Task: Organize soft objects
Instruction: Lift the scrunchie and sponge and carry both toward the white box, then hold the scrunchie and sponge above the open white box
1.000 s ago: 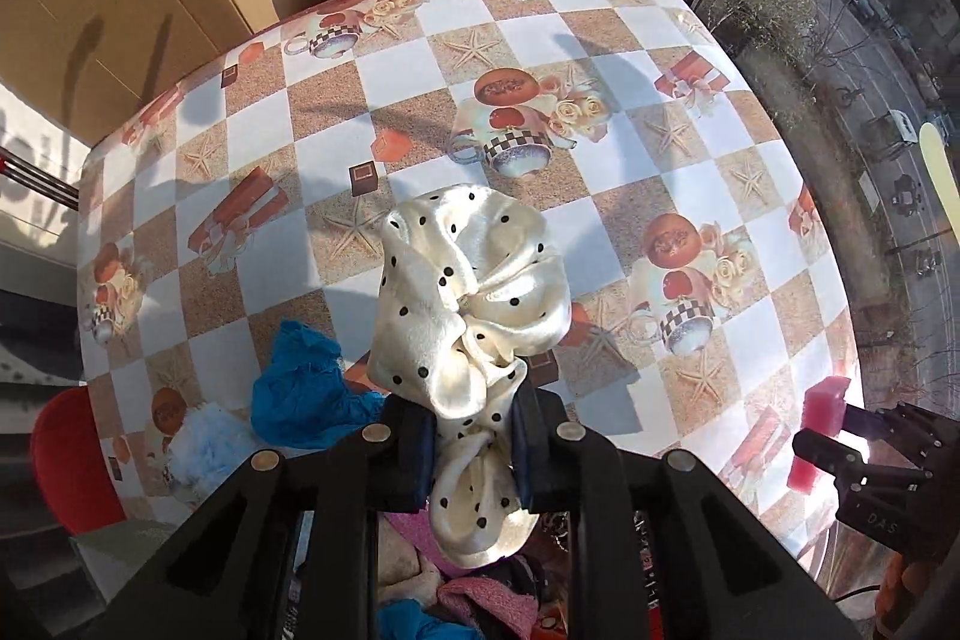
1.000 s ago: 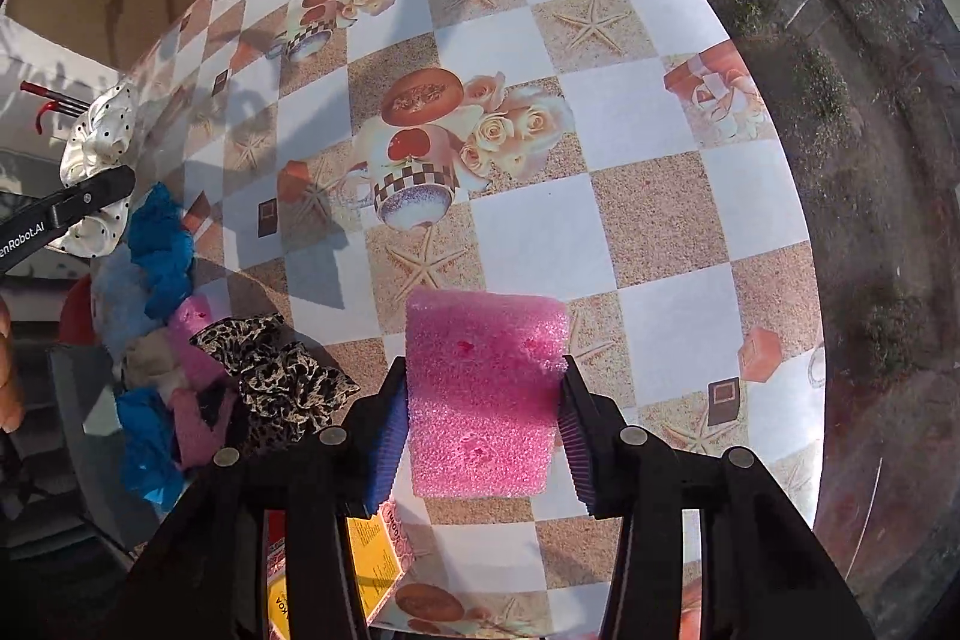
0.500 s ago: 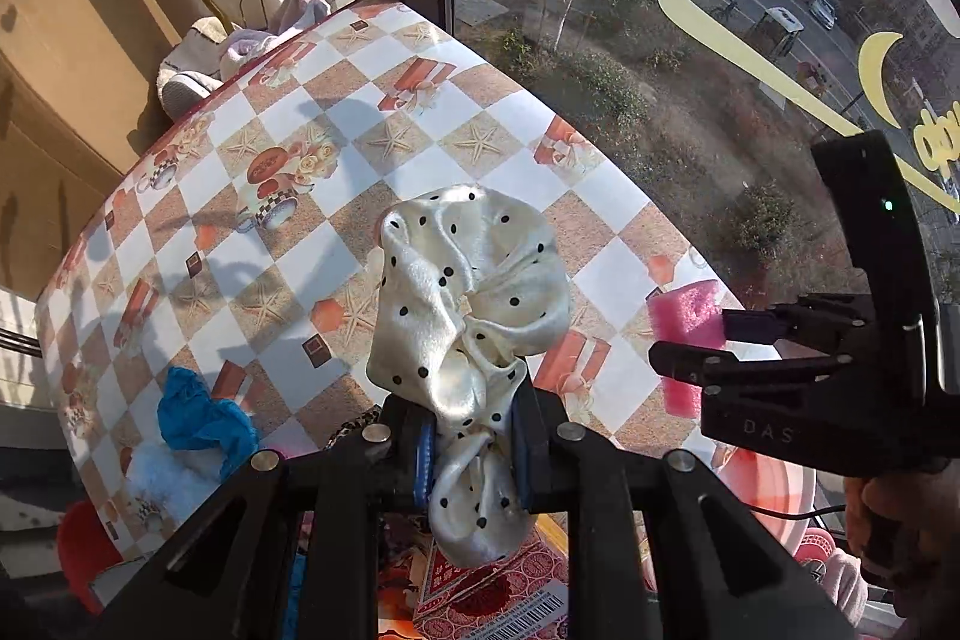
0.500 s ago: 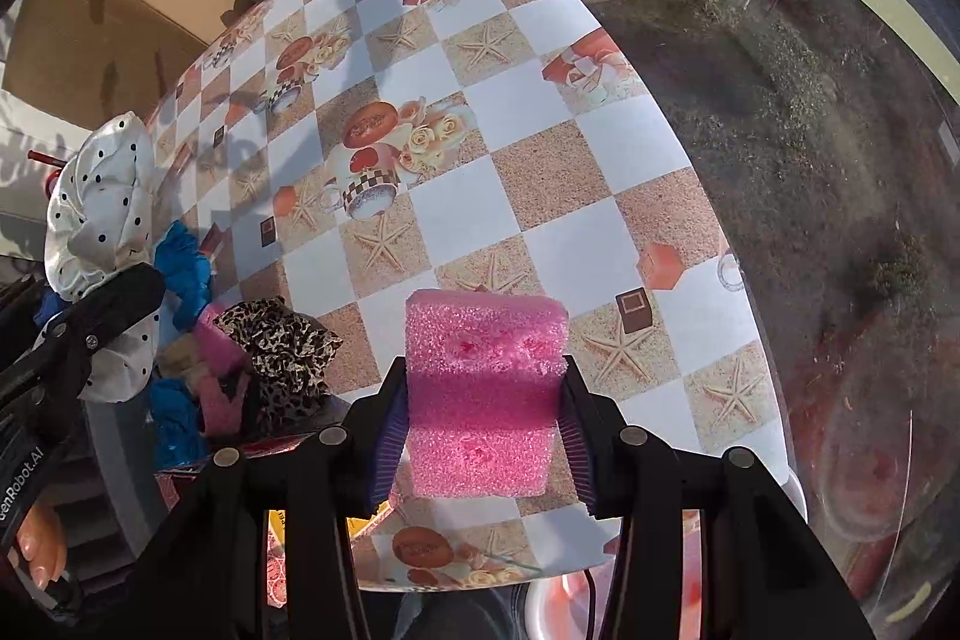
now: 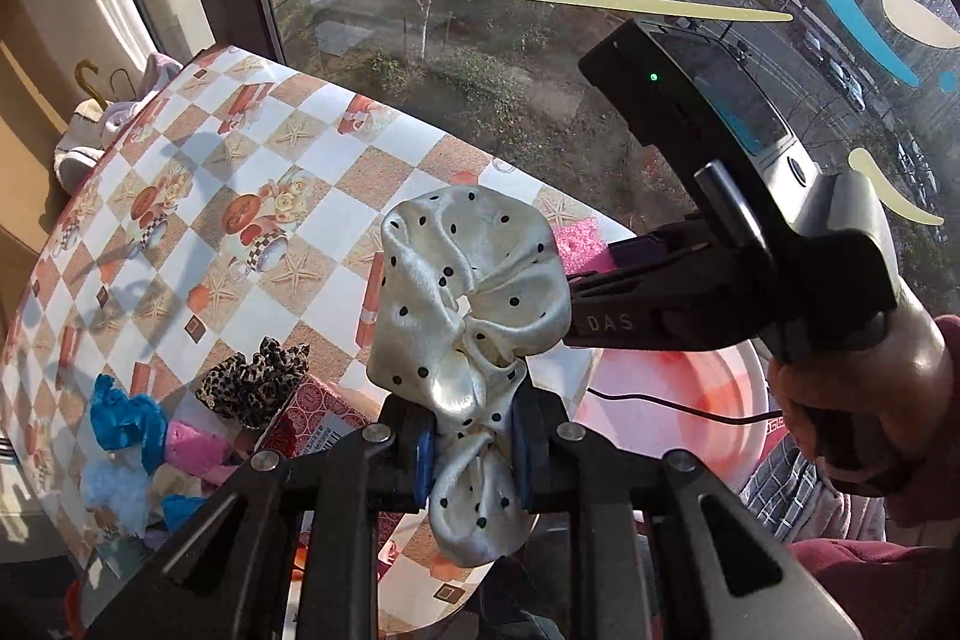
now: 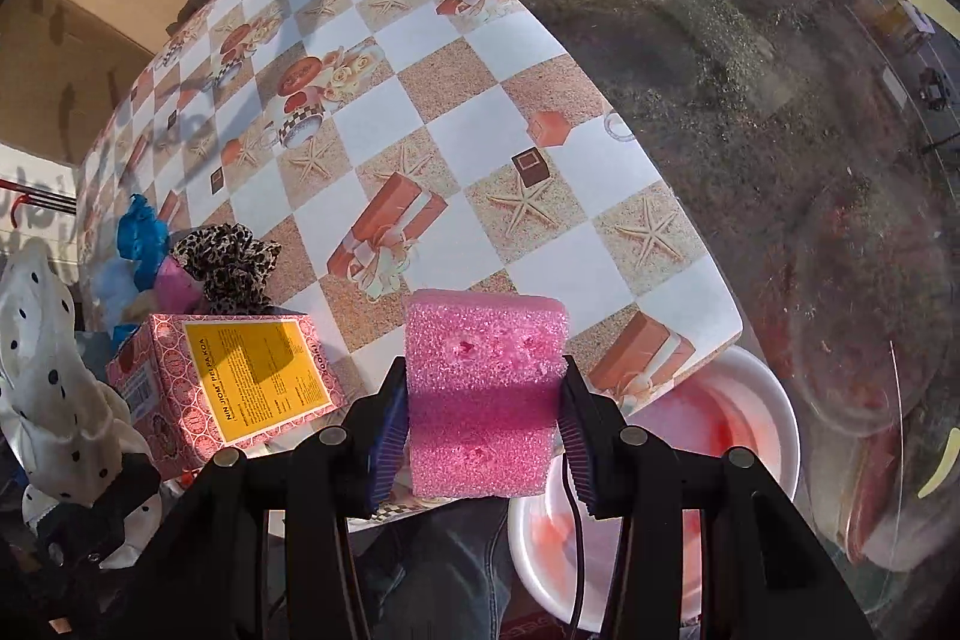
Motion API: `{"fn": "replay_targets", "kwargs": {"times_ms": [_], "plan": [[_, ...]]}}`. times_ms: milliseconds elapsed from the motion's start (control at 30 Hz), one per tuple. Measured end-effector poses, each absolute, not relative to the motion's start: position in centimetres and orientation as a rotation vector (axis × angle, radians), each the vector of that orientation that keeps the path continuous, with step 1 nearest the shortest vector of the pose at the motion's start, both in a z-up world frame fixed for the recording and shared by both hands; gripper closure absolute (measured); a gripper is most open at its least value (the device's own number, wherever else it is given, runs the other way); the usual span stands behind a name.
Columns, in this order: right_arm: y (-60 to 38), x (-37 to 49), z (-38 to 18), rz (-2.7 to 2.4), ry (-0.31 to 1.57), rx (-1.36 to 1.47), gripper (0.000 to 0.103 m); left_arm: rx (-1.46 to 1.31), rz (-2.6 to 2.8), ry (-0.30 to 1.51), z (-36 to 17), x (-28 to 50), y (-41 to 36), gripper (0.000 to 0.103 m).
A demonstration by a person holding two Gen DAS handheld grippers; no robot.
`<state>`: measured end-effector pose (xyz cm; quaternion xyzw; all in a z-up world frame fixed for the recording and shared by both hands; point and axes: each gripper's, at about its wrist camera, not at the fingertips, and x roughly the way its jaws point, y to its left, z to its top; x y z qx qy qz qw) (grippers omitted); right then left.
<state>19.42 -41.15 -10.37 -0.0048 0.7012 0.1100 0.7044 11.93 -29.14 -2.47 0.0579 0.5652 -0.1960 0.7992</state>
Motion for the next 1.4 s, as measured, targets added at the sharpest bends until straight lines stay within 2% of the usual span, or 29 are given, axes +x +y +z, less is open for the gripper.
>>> {"fn": "replay_targets", "kwargs": {"times_ms": [267,567,933,1400], "plan": [[-39.8,11.9,-9.4,0.248,1.579,-0.005,0.055,0.144,-0.394,1.176,-1.4,4.4,-25.8,0.081],[-34.0,5.6,-8.7,0.421,1.578,-0.073,0.055,0.009,-0.149,1.188,-1.6,-1.4,-16.4,0.081],[-23.8,2.5,-4.4,0.714,1.445,-0.255,0.055,-0.184,0.178,1.196,-2.4,-8.6,-6.0,0.081],[-10.2,-1.6,-0.7,1.051,1.334,-0.409,0.055,-0.321,0.406,1.198,-3.3,-15.6,0.0,0.081]]}}
